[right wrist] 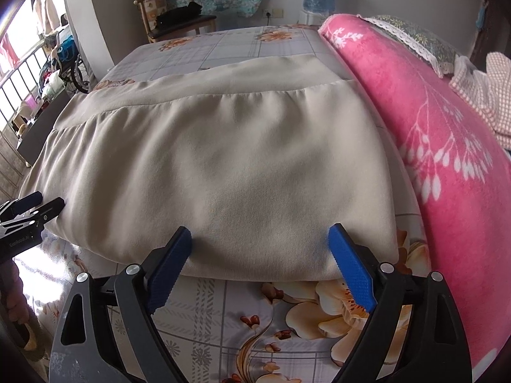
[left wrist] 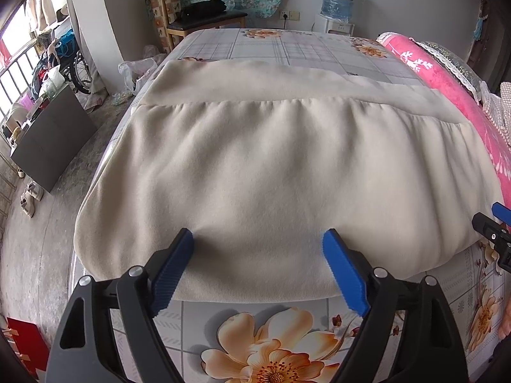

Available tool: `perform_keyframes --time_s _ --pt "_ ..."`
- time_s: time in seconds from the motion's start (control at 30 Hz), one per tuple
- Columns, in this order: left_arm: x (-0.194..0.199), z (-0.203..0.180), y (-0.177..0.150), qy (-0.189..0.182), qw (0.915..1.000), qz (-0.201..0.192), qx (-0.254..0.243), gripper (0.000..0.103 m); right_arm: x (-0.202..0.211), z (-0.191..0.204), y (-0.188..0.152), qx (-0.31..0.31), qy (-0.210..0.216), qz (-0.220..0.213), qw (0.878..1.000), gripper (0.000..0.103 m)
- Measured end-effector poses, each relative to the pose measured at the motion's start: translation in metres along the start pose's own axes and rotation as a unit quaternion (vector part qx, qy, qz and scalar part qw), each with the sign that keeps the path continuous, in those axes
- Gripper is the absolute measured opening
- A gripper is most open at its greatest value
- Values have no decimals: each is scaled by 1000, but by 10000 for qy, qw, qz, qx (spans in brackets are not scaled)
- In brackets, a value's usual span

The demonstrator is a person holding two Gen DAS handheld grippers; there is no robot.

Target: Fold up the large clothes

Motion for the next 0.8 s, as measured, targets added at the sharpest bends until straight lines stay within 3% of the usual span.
perform_keyframes --time_s 0.4,0.63,0.8 --pt "-1 1 -1 -42 10000 -10 -9 82 0 -5 1 -251 223 -87 9994 84" --pt "0 0 -1 -115 9999 15 -12 84 2 -12 3 -598 623 -72 9962 84" --pt "-1 0 0 -361 9993 87 77 92 5 -13 4 -651 686 -57 9955 84"
Point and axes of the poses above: each gripper's, at about its wrist camera, not at the fingertips, and x roughly against the way its jaws point, z to its left, y to its top, the point moved 9 cm from there along -x, roughly the way its jaws point, and after that the axes turned 10 degrees about -y, right-handed, at the moved point
